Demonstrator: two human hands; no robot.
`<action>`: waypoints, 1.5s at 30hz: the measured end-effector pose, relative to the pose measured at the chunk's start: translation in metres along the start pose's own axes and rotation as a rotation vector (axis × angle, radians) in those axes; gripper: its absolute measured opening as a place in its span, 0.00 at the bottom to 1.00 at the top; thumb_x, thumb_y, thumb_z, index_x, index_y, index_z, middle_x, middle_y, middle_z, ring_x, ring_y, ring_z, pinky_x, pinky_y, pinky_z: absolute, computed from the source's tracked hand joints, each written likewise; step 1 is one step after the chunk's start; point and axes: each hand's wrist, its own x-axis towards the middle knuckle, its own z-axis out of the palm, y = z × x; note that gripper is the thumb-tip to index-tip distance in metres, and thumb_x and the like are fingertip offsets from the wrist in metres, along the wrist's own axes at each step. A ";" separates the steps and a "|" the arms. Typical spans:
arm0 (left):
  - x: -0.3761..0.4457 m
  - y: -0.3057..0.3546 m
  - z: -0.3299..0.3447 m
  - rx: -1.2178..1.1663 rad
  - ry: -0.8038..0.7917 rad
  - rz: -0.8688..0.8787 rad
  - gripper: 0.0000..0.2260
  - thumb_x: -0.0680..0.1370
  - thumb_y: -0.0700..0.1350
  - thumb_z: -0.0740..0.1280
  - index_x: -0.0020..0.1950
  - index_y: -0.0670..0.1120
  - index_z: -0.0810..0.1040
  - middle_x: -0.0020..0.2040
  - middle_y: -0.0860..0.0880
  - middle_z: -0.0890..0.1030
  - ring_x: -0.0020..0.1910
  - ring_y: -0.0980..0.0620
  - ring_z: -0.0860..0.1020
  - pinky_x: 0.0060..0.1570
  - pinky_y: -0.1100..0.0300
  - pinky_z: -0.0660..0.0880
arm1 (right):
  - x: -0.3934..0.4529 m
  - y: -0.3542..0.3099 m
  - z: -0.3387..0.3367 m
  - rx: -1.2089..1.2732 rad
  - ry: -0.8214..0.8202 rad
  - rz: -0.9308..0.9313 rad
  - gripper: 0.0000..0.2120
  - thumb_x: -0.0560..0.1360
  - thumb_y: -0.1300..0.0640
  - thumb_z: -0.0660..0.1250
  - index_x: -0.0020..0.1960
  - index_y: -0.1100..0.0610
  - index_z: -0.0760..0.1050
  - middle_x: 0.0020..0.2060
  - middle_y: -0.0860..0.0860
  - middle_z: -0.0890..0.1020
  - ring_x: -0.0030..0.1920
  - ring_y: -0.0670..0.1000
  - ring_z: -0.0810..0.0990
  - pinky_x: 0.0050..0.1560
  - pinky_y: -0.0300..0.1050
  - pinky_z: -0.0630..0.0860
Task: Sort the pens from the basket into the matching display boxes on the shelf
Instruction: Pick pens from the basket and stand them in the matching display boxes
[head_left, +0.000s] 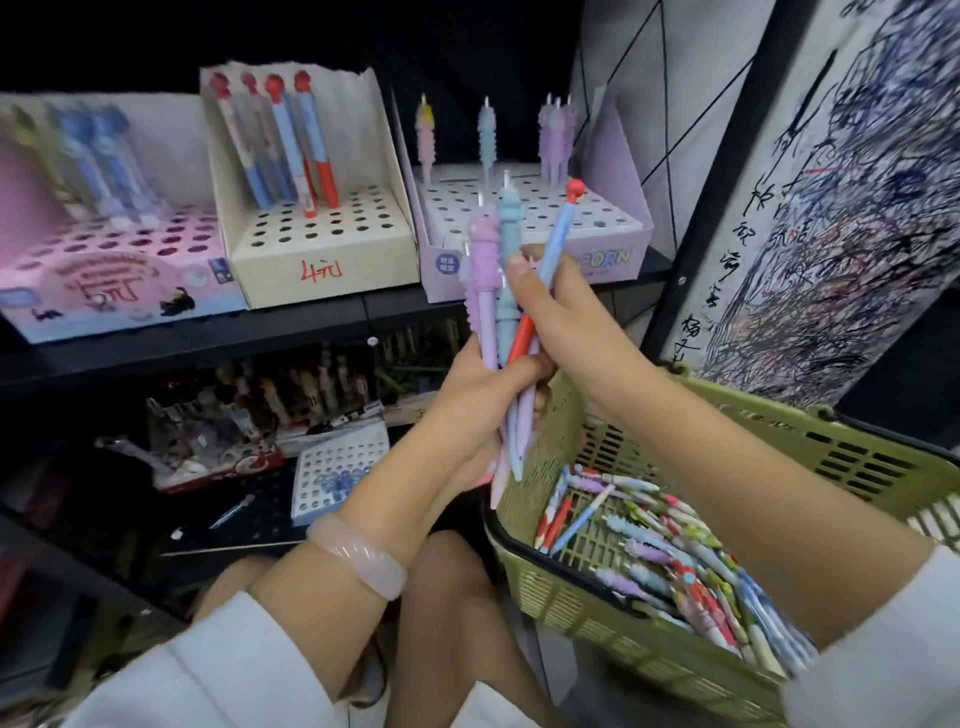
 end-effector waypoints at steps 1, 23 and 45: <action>-0.001 0.006 -0.007 0.014 0.022 0.018 0.11 0.74 0.29 0.61 0.50 0.42 0.74 0.30 0.47 0.75 0.24 0.54 0.72 0.26 0.65 0.70 | 0.002 -0.005 0.007 -0.006 0.007 -0.021 0.12 0.79 0.49 0.58 0.59 0.55 0.68 0.44 0.47 0.76 0.39 0.36 0.76 0.45 0.33 0.74; 0.008 0.117 -0.149 0.165 0.296 0.149 0.08 0.75 0.30 0.64 0.42 0.43 0.71 0.24 0.52 0.71 0.21 0.56 0.69 0.22 0.66 0.68 | 0.103 -0.090 0.116 0.278 0.237 -0.060 0.12 0.82 0.53 0.53 0.44 0.58 0.68 0.33 0.55 0.76 0.35 0.53 0.80 0.36 0.47 0.81; 0.015 0.104 -0.190 0.141 0.314 0.129 0.04 0.76 0.36 0.66 0.44 0.43 0.72 0.25 0.54 0.72 0.24 0.56 0.70 0.26 0.65 0.70 | 0.170 -0.058 0.131 -0.349 0.345 -0.345 0.09 0.78 0.53 0.63 0.46 0.58 0.78 0.31 0.47 0.76 0.34 0.47 0.76 0.61 0.56 0.72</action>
